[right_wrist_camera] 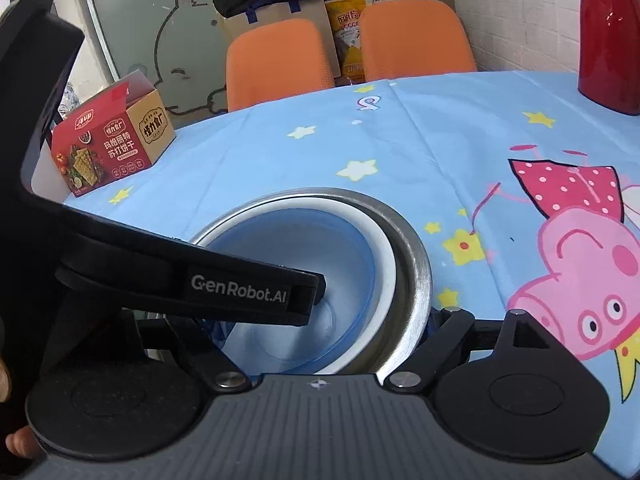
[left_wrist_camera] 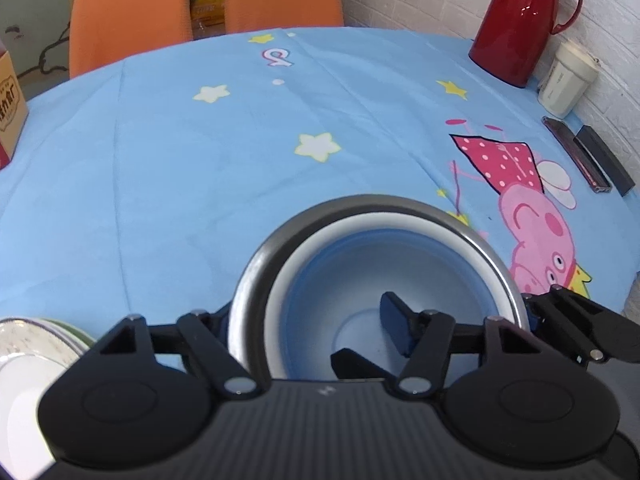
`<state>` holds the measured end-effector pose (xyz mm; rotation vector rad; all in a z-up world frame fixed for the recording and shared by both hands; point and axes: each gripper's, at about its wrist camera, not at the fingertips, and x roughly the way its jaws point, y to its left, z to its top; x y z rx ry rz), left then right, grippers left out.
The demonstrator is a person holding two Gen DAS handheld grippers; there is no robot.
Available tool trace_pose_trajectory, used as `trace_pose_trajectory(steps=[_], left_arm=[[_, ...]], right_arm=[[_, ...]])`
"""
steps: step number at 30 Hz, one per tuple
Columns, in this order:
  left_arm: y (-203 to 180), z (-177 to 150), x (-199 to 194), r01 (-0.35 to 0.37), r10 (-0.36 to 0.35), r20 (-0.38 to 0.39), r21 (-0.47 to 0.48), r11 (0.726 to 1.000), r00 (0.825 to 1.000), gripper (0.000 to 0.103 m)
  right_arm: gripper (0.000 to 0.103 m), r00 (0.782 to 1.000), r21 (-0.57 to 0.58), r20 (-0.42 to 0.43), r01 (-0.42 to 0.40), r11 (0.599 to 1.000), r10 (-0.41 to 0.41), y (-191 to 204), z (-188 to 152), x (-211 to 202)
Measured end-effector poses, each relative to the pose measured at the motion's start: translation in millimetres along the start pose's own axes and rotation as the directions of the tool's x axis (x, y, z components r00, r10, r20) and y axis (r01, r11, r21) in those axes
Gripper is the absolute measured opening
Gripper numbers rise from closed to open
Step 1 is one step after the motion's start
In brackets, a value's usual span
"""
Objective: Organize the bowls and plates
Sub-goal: 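Lift the nested bowls with both grippers and carry them onto the plate stack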
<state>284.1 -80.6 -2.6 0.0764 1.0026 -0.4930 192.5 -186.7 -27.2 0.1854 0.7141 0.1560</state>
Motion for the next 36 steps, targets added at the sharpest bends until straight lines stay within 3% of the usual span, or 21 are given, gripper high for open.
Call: trace_pose_trajectory(steps=[3,12,17,21,27,36], left_arm=[[-7,5,-7,0.022,-0.022,0.014,0.007,1.0,1.0,0.06],[-11,35,-75,0.002,-0.008,0.172,0.033,0.999,0.985,0.06],[12,46,-134,-0.074,0.07,0.281,0.005,0.997,0.957,0.062],[42,37,-172,-0.146,0.155,0.335,-0.05,0.988,0.929,0.064],[95,-3,-189,-0.219,0.257,0.293,-0.158,0.963,0.921,0.064],[138,-53,-170,-0.203,0.259,0.21,-0.254,0.946,0.943,0.064]], right_arm=[[0.072,1.0,0.002,0.011,0.023,1.0,-0.023,-1,4,-8],[0.073,0.991,-0.063,0.132,0.042,0.997,-0.034,18,42,-46],[0.073,0.974,-0.127,0.224,-0.016,0.992,0.044,52,69,-62],[0.074,0.957,-0.184,0.26,-0.082,0.98,0.129,86,83,-67],[0.074,0.947,-0.241,0.19,-0.211,0.947,0.259,135,74,-50],[0.075,0.954,-0.271,0.054,-0.27,0.924,0.295,174,45,-26]])
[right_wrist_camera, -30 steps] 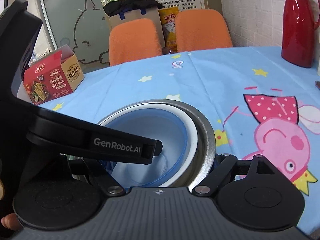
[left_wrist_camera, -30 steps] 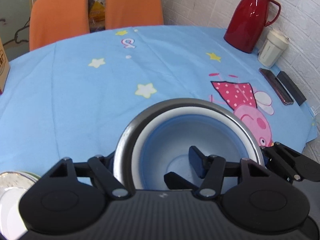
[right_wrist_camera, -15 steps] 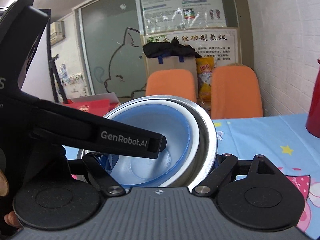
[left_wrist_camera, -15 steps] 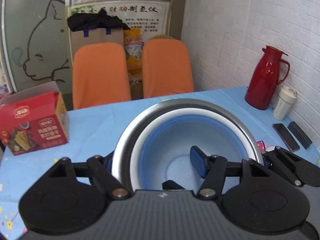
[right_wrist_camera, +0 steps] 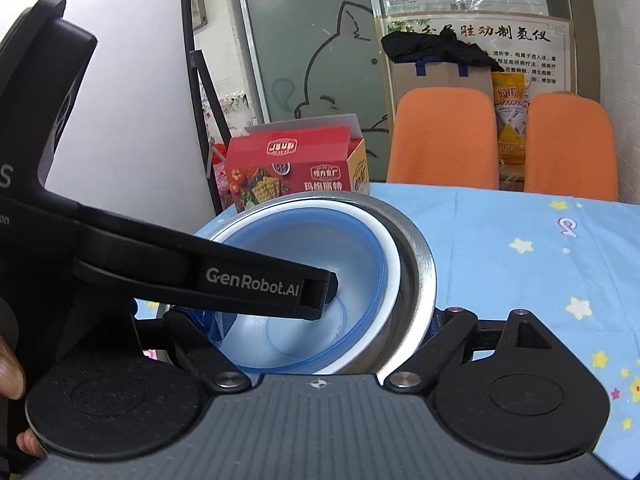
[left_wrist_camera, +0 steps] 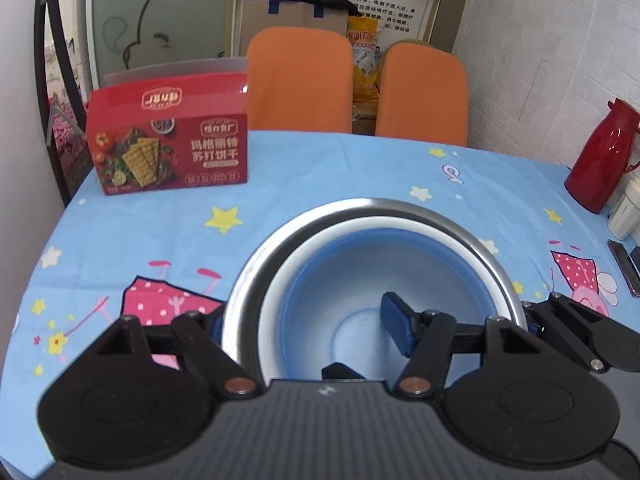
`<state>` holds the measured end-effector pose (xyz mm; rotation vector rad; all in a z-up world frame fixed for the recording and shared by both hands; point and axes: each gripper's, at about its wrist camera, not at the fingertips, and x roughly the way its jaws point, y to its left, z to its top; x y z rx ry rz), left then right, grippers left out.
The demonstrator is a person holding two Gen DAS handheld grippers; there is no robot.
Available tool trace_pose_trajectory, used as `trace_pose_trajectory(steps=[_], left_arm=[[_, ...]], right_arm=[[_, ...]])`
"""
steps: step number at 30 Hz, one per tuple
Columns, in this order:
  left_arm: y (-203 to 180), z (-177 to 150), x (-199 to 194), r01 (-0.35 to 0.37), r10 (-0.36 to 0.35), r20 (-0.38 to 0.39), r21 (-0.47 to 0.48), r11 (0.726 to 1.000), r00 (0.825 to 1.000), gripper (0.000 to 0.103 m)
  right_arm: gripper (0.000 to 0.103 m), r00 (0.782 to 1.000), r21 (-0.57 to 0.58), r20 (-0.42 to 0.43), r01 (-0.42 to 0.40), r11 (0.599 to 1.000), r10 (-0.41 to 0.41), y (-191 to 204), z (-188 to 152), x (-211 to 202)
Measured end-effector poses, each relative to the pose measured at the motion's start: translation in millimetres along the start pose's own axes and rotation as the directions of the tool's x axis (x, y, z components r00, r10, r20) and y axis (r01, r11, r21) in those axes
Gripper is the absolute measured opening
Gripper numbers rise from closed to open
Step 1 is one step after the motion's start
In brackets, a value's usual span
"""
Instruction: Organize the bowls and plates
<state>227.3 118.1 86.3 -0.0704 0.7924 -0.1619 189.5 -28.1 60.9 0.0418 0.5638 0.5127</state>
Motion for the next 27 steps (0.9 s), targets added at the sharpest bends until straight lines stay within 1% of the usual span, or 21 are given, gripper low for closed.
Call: trace_pose_trajectory(steps=[3,8,11,13,15,17,19,21,22,23,25,27], left_arm=[[4,-19,14,0.008,-0.008,-0.03,-0.005,1.0,1.0,0.065],[8,-41,41,0.023,-0.025,-0.107,-0.022,1.0,0.994,0.065],[9,-46,47,0.023,-0.026,-0.109,-0.022,0.999,0.994,0.065],[10,-47,50,0.011,-0.013,-0.109,-0.018,1.0,0.994,0.066],[9,-48,51,0.019,-0.02,-0.1,-0.008,1.0,0.995,0.07],[6,-49,52,0.012,-0.012,-0.097,0.003,1.0,0.995,0.071],[7,-47,51,0.0,0.0,-0.079,-0.003,1.0,0.997,0.072],[9,-44,41,-0.014,0.013,-0.028,-0.025,1.0,1.0,0.072],[10,-42,34,-0.018,0.019,0.004,-0.036,0.999,1.0,0.074],[11,-40,28,-0.027,0.029,0.028,-0.046,0.999,0.999,0.08],[10,-36,14,-0.027,0.032,0.083,-0.062,0.998,0.996,0.081],[6,-33,3,-0.029,0.036,0.118,-0.059,0.998,0.992,0.082]], right_arm=[[0.075,0.999,0.013,-0.035,0.006,1.0,-0.006,2,-15,5],[0.075,0.992,0.059,-0.129,0.017,0.998,-0.009,0,-43,20],[0.075,0.989,0.067,-0.15,0.024,0.997,-0.014,-1,-47,25],[0.075,0.987,0.065,-0.159,0.015,0.998,-0.004,0,-49,28],[0.075,0.985,0.07,-0.173,0.01,0.997,0.002,-1,-52,30],[0.075,0.985,0.089,-0.172,0.0,0.996,0.015,-4,-55,30],[0.073,0.983,0.099,-0.182,0.005,0.995,0.014,-8,-56,31],[0.073,0.984,0.1,-0.175,0.004,0.995,0.013,-9,-56,26],[0.073,0.988,0.102,-0.156,0.013,0.995,0.003,-12,-55,20],[0.073,0.991,0.103,-0.136,0.022,0.994,-0.008,-14,-54,14],[0.073,0.996,0.119,-0.091,0.036,0.992,-0.025,-20,-51,0],[0.074,0.998,0.124,-0.041,0.057,0.991,-0.053,-26,-48,-15]])
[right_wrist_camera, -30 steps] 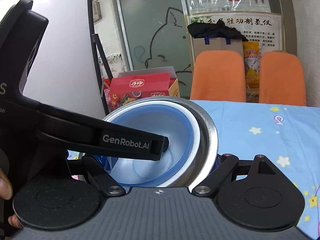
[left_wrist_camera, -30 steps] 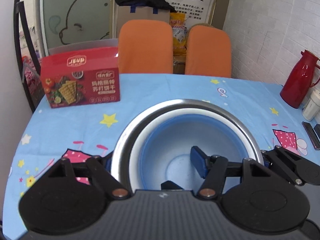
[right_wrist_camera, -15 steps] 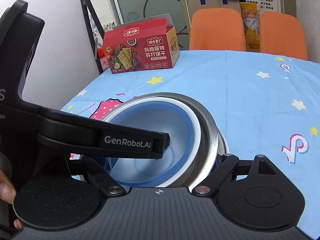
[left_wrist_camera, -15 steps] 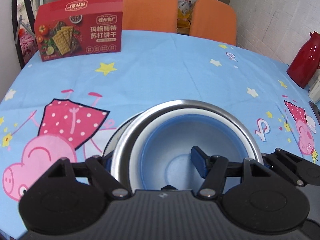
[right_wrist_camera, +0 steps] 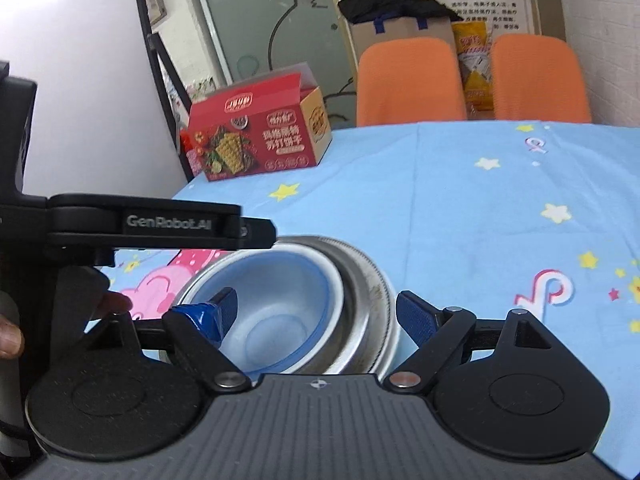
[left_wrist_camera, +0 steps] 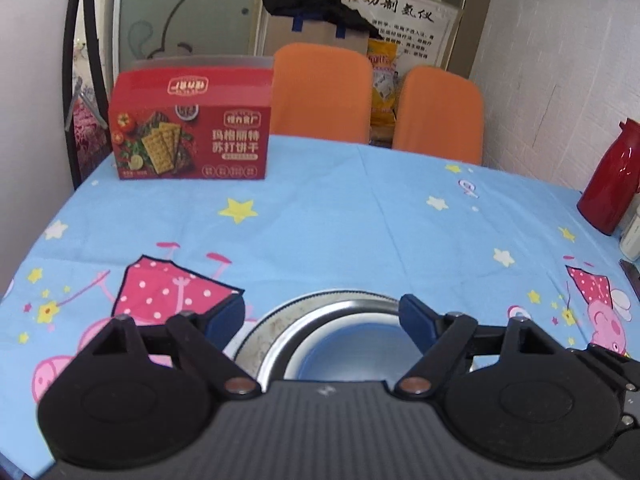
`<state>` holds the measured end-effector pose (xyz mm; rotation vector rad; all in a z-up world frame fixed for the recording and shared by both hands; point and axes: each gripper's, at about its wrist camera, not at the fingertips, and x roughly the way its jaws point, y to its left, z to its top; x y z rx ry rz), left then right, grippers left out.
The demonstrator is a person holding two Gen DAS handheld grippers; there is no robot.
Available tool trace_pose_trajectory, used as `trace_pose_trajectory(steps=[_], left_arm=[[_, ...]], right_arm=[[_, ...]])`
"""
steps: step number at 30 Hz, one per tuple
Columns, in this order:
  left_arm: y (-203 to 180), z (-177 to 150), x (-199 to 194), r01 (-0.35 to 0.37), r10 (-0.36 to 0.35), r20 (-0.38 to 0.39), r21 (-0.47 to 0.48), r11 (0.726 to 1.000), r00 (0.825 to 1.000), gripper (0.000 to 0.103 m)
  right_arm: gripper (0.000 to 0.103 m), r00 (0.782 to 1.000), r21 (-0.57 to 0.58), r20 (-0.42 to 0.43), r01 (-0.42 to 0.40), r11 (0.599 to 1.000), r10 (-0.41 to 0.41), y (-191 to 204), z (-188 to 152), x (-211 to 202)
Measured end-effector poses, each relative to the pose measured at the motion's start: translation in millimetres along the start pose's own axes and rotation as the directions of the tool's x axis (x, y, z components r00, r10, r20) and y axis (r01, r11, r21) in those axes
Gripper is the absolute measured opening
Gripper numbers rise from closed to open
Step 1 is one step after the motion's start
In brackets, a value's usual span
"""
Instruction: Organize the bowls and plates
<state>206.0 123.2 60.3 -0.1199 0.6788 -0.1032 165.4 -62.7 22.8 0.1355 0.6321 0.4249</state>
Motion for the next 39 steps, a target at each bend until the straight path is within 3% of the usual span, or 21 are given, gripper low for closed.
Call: trace_pose_trajectory(steps=[4,8,10,16,22,27,39], left_arm=[[-16,-7,-20,-0.006,0.006,0.058,0.001,1.0,0.998,0.083],[-35,-30,-32,-0.024,0.027,0.081,-0.041,0.999,0.996,0.084],[-44,-45,-37,-0.038,0.041,0.073,-0.044,0.998,0.996,0.084],[-67,-93,-57,-0.089,0.089,0.062,-0.005,0.996,0.994,0.084],[-85,-141,-77,-0.136,0.133,0.076,0.044,0.99,0.988,0.084],[-89,-173,-93,-0.12,0.115,0.078,0.057,0.991,0.99,0.084],[-89,-189,-125,-0.096,0.09,0.152,0.035,0.995,0.984,0.084]], right_arm=[[0.074,0.996,0.023,0.07,0.059,0.998,-0.061,-18,1,-21],[0.074,0.981,0.067,0.156,0.103,0.992,-0.112,-44,-22,-42],[0.074,0.974,0.1,0.14,0.162,0.982,-0.175,-56,-32,-43],[0.074,0.96,0.161,0.12,0.233,0.959,-0.254,-73,-56,-67],[0.074,0.966,0.156,0.101,0.22,0.963,-0.237,-61,-90,-85],[0.075,0.974,0.15,0.091,0.194,0.97,-0.209,-55,-118,-102],[0.075,0.961,0.138,0.153,0.209,0.968,-0.23,-47,-136,-133]])
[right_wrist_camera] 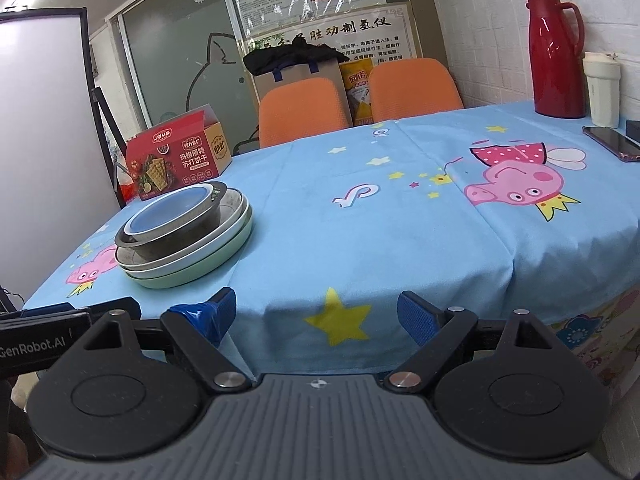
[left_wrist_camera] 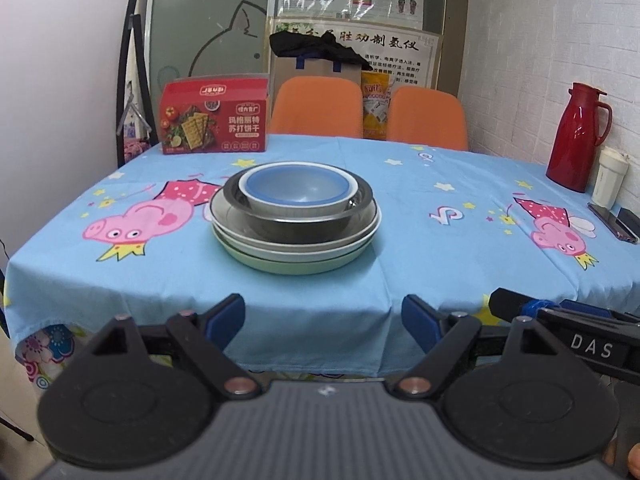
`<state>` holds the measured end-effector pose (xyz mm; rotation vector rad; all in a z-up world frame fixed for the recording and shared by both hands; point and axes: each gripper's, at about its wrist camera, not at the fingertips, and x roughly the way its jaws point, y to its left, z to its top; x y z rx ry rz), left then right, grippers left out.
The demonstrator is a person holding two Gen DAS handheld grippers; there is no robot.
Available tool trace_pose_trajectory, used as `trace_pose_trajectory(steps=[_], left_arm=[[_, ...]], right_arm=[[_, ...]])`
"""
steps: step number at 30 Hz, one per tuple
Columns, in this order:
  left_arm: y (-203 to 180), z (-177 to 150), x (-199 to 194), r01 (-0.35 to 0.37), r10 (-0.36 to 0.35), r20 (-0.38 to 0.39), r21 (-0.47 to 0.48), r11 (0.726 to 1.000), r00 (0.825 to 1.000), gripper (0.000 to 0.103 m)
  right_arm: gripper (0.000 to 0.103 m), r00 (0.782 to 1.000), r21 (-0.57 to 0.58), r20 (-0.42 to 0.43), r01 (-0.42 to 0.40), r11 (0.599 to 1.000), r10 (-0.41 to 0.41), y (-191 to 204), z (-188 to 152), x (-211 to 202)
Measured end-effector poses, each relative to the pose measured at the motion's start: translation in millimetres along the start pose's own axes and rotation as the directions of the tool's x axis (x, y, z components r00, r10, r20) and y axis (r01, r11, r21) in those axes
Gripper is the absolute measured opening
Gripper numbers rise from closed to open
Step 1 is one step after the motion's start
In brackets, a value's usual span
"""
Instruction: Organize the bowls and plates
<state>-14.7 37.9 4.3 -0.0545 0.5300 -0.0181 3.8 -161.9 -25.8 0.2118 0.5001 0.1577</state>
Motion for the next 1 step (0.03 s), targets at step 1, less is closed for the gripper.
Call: trace_pose_trajectory(steps=[1], left_arm=[[-0.1,-0.5,0.2,0.002,-0.002,-0.003,-0.002,1.0,1.0,0.084]], right_arm=[[0.075,1.0,-0.003,0.005,0.002,1.0,-0.002,0.1,0.1,-0.9]])
